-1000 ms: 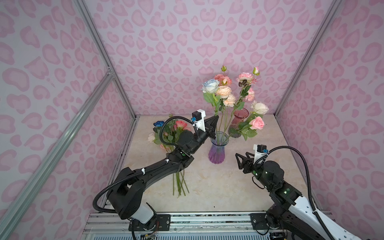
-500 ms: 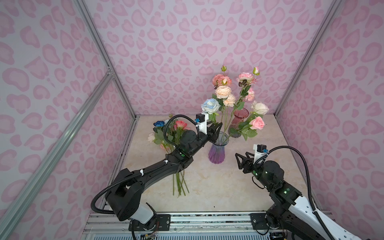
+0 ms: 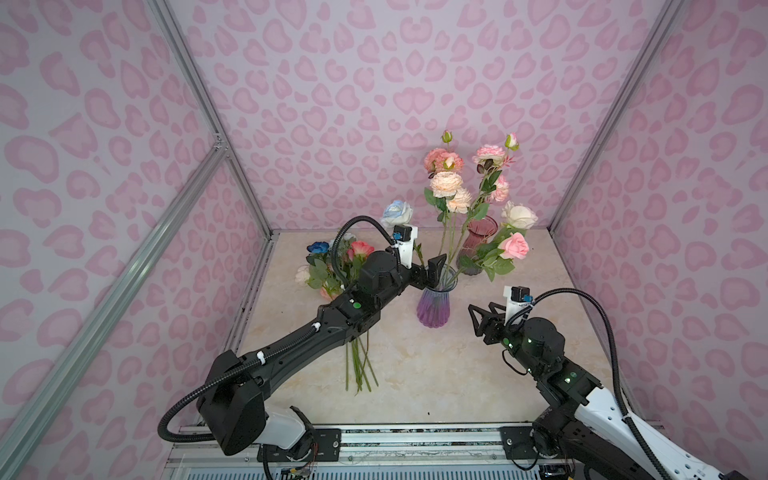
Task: Arrange the flowers into the vase
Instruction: 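Carry the white-blue rose to the purple-blue vase and lower its stem in, then open the left gripper and withdraw from the vase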
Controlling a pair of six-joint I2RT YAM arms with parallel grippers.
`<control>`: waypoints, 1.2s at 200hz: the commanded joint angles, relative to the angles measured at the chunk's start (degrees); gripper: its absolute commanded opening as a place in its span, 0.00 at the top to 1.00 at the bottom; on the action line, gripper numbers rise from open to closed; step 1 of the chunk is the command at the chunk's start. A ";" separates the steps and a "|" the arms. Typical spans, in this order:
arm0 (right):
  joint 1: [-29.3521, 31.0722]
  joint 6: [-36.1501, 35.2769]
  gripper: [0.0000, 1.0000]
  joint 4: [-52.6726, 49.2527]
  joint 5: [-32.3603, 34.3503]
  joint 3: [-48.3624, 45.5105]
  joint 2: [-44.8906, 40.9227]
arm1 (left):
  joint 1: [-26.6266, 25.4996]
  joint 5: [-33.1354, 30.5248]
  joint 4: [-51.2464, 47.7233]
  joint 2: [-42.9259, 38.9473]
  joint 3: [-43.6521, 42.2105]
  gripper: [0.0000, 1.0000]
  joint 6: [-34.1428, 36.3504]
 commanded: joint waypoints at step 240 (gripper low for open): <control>-0.05 1.40 0.28 2.23 0.46 -2.25 -2.98 | -0.12 -3.53 -41.03 1.02 10.01 0.03 2.56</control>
